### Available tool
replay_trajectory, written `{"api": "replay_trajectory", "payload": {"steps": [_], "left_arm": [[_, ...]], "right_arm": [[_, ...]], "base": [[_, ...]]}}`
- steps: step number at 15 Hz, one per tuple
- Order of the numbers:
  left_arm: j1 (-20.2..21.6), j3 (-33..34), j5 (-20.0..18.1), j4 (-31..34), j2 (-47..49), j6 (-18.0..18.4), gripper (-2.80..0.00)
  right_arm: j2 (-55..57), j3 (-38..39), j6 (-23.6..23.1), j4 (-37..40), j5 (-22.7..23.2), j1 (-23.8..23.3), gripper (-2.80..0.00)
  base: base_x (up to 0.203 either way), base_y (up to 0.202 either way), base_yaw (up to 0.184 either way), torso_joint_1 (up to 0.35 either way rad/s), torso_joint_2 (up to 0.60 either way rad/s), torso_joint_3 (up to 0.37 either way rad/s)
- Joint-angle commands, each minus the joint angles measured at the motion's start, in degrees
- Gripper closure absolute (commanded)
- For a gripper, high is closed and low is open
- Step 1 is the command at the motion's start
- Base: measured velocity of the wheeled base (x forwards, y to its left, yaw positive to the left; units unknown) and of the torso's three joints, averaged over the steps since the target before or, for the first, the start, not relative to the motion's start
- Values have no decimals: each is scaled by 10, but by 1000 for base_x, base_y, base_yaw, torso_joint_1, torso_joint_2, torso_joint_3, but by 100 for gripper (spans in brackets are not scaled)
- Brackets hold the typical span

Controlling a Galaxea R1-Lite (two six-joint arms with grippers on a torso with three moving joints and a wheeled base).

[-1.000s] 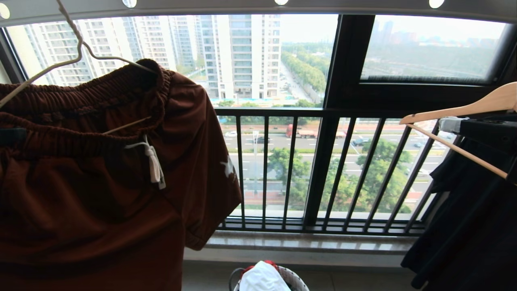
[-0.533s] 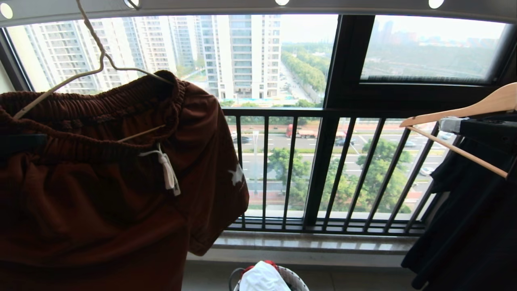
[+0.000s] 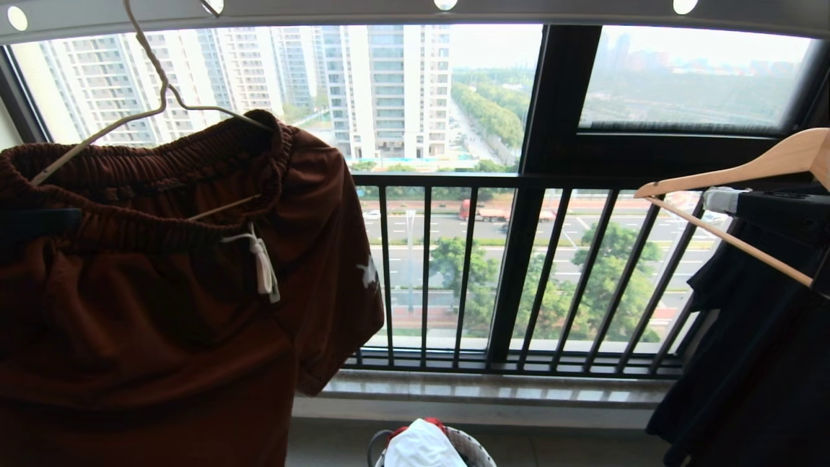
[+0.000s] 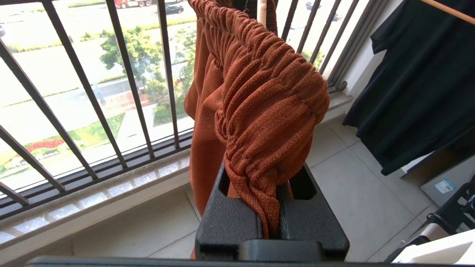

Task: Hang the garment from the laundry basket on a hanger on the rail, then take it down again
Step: Hang the clothes rack on the clothesline

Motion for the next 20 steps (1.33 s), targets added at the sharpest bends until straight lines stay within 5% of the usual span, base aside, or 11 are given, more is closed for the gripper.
{"api": "replay_trajectory", "payload": {"steps": [1,16,20], "left_arm": [[0,0,-3,-7,4,-1,0],[-50,23,-1,-31,25,4,0],[-82,26,55,-31,31,4,0]], "right_arm": [[1,1,0,0,0,0,0],[1,4,-8,-1,0,0,0],[5,4,-8,-2,0,0,0]], "base": [[0,0,0,0,0,0],[0,0,0,0,0,0],[0,0,0,0,0,0]]}}
